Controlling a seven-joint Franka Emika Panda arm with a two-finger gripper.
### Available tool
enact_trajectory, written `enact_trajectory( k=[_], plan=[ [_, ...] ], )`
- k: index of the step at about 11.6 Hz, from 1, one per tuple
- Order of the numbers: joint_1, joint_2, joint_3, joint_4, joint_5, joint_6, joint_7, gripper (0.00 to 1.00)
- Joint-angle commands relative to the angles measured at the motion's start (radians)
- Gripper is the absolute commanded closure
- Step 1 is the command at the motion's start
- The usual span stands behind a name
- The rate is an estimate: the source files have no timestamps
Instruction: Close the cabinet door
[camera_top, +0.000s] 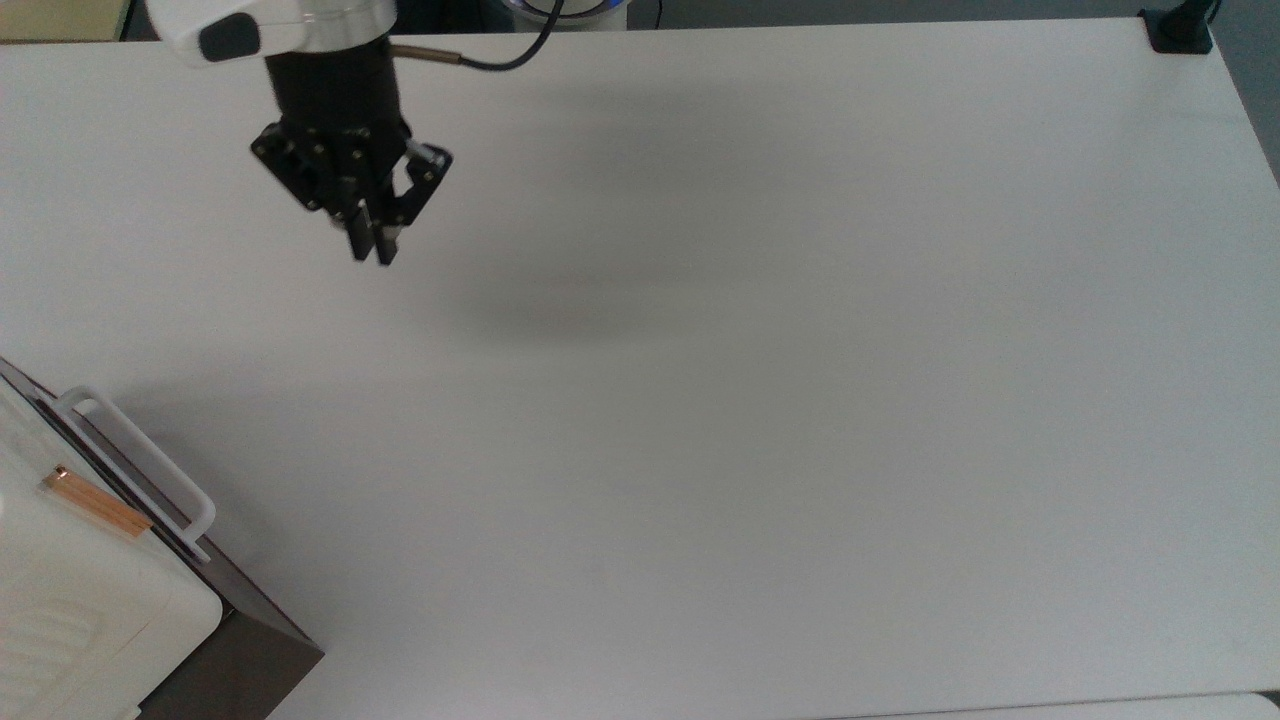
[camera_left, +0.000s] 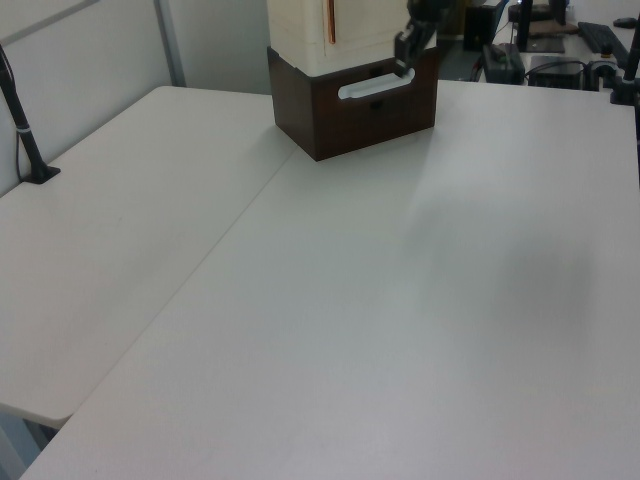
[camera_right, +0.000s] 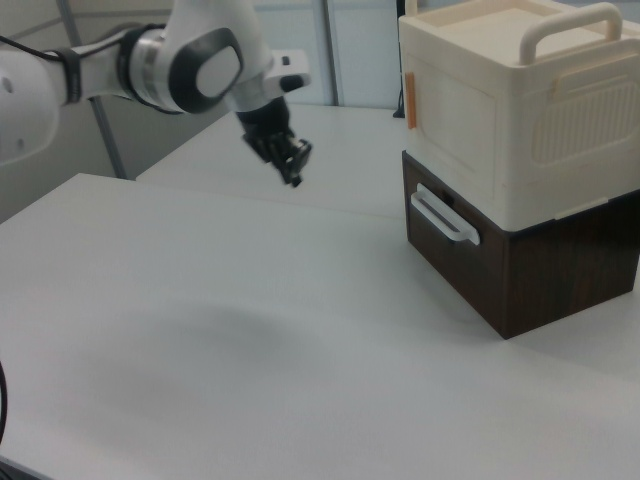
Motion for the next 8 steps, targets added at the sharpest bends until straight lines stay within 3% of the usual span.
enact_trajectory(
  k=[1, 3, 8],
  plan=[
    [0.073, -0.176, -0.006, -0.162, 0.01, -0.298, 0.021, 0.0],
    [0.083, -0.201, -0.014, -0.154, 0.01, -0.389, 0.02, 0.0],
    [0.061, -0.2, -0.02, -0.123, 0.008, -0.437, 0.023, 0.0]
  ],
)
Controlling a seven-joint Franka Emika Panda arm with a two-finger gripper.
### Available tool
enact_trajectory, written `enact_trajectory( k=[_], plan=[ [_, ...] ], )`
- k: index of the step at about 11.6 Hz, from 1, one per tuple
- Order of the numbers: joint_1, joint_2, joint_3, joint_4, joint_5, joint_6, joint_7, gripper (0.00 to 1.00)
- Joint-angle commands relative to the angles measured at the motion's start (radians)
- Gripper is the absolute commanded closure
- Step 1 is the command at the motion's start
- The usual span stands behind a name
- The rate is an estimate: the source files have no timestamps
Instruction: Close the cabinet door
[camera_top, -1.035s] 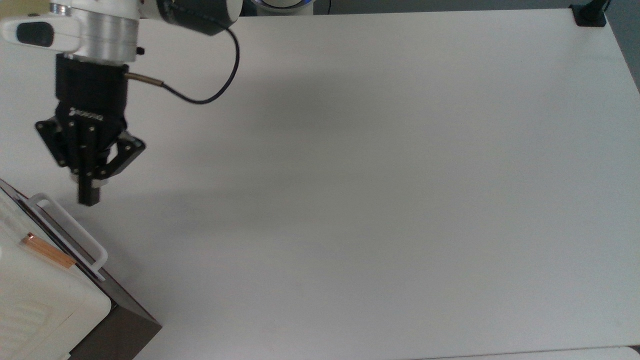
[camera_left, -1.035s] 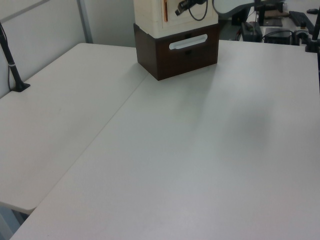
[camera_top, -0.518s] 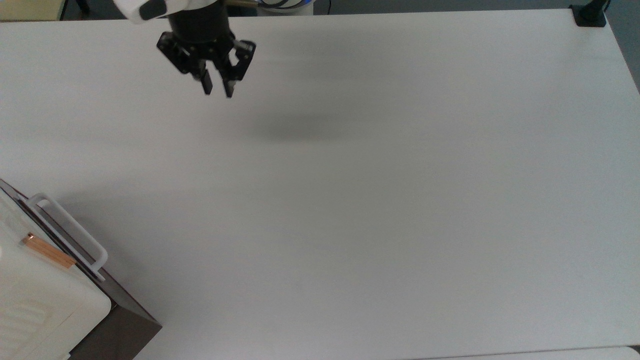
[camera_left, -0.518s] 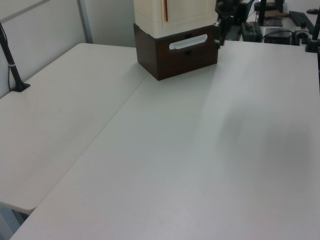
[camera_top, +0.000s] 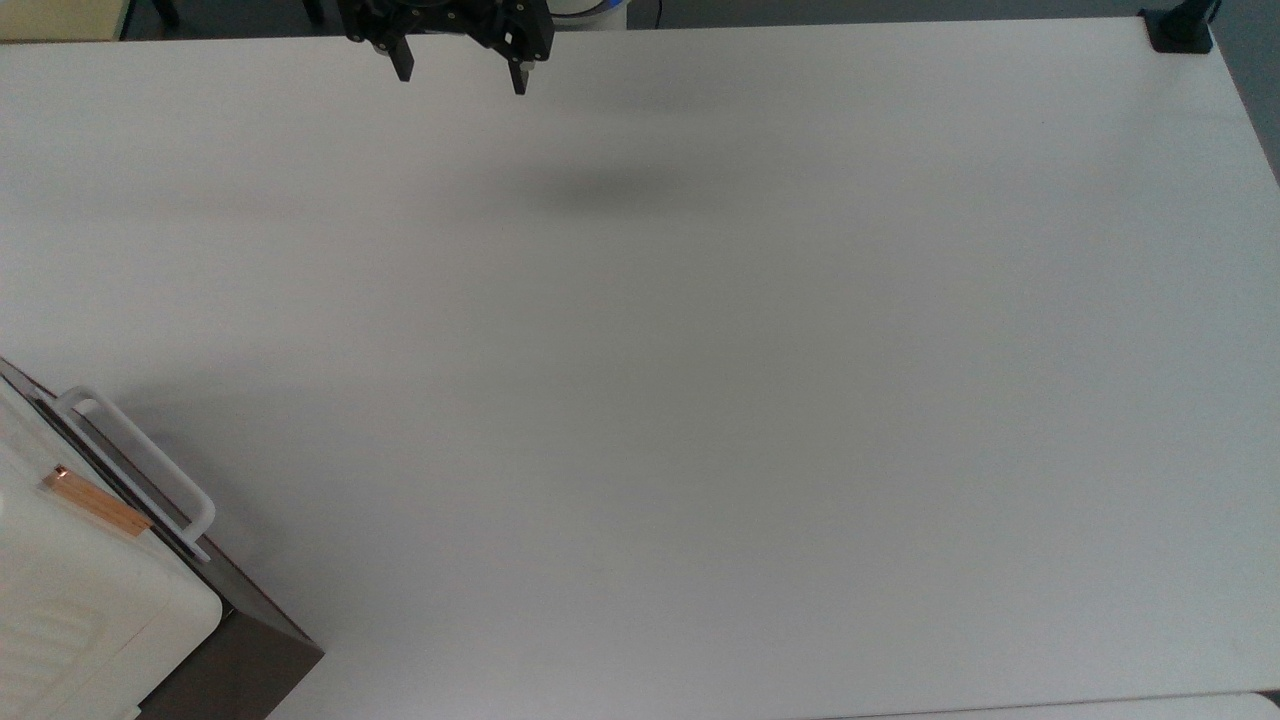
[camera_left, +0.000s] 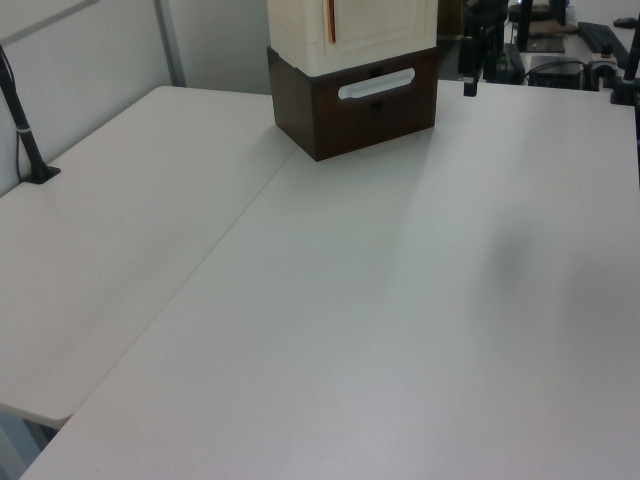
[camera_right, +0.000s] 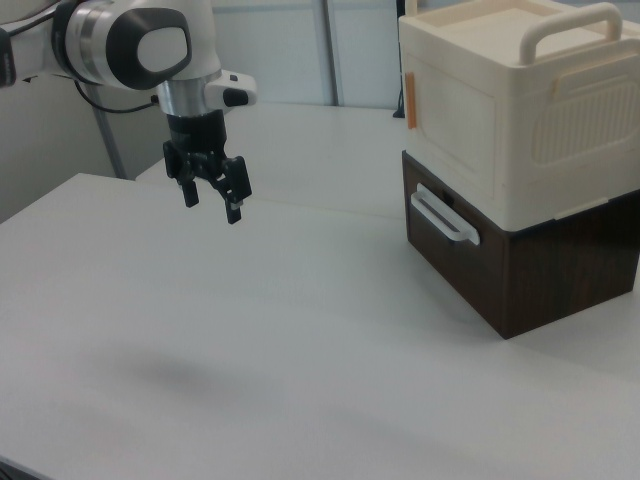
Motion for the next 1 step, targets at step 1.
enact_trajectory(
  k=[1],
  plan=[
    [-0.005, -0.022, -0.01, -0.005, 0.007, -0.022, 0.012, 0.0]
  ],
)
